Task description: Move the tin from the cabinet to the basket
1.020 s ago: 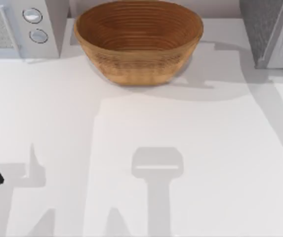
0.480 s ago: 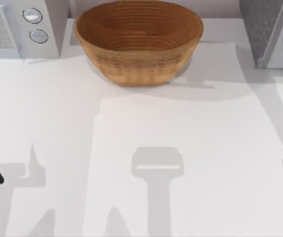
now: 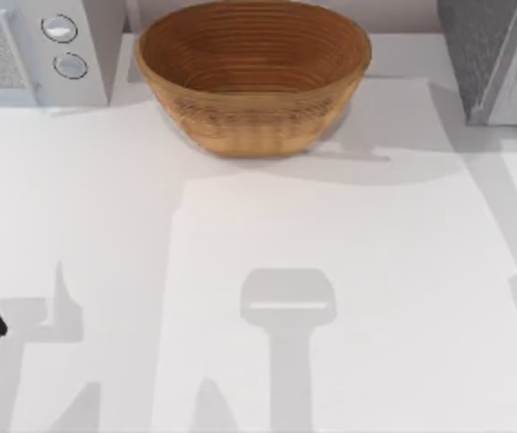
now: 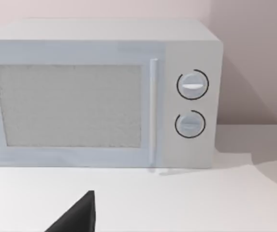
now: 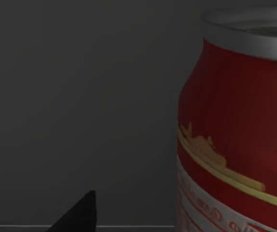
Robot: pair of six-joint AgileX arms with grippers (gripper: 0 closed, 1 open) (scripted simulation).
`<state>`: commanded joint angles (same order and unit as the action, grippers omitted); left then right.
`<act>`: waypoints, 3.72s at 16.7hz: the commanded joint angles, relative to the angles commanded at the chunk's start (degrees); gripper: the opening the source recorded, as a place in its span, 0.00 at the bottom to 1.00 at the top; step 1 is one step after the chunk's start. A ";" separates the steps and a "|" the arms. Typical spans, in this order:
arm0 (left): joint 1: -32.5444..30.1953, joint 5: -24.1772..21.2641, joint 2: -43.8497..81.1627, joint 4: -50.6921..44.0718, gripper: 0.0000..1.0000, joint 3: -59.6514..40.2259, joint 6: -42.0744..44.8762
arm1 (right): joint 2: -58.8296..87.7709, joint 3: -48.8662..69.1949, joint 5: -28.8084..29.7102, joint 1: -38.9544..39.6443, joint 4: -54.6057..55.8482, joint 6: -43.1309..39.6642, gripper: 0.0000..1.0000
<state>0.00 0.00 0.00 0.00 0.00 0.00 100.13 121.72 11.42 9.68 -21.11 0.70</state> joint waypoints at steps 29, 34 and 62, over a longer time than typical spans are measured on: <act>0.00 0.00 0.00 0.00 1.00 0.00 0.00 | -12.72 -1.75 5.75 5.91 -11.15 -0.08 0.00; 0.00 0.00 0.00 0.00 1.00 0.00 0.00 | -22.90 -2.86 10.29 10.72 -20.08 -0.03 0.00; 0.00 0.00 0.00 0.00 1.00 0.00 0.00 | -83.32 -104.84 -6.04 -4.80 8.11 -1.25 0.00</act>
<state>0.00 0.00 0.00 0.00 0.00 0.00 16.81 16.88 5.38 4.88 -13.00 -0.55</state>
